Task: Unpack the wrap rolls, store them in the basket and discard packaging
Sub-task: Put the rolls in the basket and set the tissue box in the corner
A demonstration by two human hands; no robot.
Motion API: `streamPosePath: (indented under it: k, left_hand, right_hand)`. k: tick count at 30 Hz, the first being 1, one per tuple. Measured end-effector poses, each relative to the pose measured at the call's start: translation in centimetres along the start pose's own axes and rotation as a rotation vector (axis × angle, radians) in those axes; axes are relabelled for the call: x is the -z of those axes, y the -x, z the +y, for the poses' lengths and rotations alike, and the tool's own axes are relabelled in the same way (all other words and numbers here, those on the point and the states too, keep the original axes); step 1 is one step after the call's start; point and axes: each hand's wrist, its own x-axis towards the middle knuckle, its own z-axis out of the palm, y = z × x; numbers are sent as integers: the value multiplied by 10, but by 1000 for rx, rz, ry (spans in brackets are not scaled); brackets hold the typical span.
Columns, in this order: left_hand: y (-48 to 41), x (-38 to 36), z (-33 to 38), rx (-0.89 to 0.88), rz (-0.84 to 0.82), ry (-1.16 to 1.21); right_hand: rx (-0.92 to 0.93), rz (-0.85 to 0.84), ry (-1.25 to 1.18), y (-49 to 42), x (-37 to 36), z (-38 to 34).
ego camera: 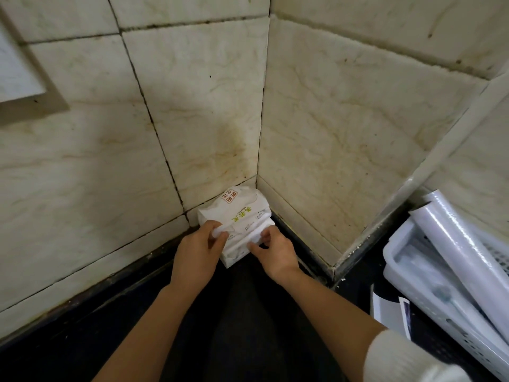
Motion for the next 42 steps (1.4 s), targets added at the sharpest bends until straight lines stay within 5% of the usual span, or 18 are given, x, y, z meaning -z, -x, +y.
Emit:
streamPosePath:
  k: [9,15,21,25,35,42]
  left_hand:
    - [40,6,55,-5,68,-17]
    - [88,-64,131,-200,-124,48]
    - [110,-164,204,-363,-321,-5]
    - [112,-211,239,-413,-362,-108]
    - [110,-251,241,-442,-344,-354]
    - [93,-253,252,-369,-429,-385]
  right_hand:
    - [106,-8,-1,60,63,17]
    - [163,141,98,124,155,71]
    - [24,370,109,148,262,129]
    - [-74,374,263,139,311,165]
    - [-95,336,507,92,315,208]
    - [-63,304,62,91,331,213]
